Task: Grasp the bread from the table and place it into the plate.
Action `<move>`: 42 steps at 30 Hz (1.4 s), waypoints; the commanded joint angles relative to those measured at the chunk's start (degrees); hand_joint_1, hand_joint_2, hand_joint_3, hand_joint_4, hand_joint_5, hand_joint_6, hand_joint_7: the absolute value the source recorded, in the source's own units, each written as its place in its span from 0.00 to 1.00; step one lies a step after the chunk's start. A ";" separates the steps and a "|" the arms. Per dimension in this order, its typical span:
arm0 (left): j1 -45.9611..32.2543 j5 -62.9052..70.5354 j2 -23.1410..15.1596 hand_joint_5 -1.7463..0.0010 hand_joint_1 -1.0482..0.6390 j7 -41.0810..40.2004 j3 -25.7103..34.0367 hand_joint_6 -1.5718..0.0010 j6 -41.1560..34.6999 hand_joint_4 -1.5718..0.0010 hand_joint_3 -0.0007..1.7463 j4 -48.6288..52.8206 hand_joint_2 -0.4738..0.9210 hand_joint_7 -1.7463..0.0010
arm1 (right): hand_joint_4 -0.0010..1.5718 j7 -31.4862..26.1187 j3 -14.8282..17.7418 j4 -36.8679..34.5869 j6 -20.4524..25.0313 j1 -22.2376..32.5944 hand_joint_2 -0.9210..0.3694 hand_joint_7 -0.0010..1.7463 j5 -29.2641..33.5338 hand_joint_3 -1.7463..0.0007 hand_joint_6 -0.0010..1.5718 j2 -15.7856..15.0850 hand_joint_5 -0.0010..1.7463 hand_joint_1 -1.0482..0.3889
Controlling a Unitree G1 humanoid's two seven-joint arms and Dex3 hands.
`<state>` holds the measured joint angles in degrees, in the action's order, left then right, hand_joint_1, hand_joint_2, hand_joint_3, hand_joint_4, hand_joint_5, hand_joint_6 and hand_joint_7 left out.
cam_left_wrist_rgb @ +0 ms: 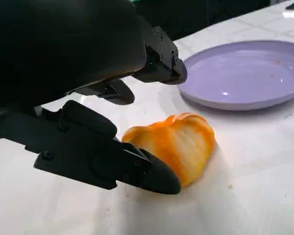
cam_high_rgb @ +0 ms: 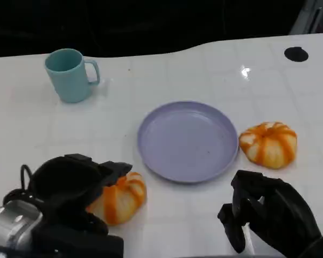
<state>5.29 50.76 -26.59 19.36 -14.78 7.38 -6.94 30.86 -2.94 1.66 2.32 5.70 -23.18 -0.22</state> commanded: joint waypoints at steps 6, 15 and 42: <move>6.85 5.41 1.10 0.91 0.20 -4.36 -6.81 0.83 -3.09 0.77 0.00 13.09 1.00 1.00 | 0.75 0.10 0.32 0.91 0.64 0.41 0.00 0.85 -0.42 0.81 0.66 -0.56 0.95 0.07; 10.45 3.30 2.45 0.92 0.26 -8.69 -10.60 0.80 -2.05 0.74 0.01 24.98 1.00 0.99 | 0.76 0.51 0.41 1.04 0.43 0.70 0.00 0.85 -0.85 0.81 0.66 -0.35 0.95 0.07; 11.42 1.35 -4.42 0.00 0.45 -17.52 -9.51 0.48 0.21 0.53 0.21 21.05 1.00 0.34 | 0.76 0.08 0.66 1.65 1.06 0.62 0.00 0.86 -0.56 0.81 0.66 -0.59 0.95 0.06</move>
<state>17.99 52.70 -28.85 -2.25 -26.26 10.81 18.52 31.17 -2.78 2.83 3.38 6.22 -23.37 -0.21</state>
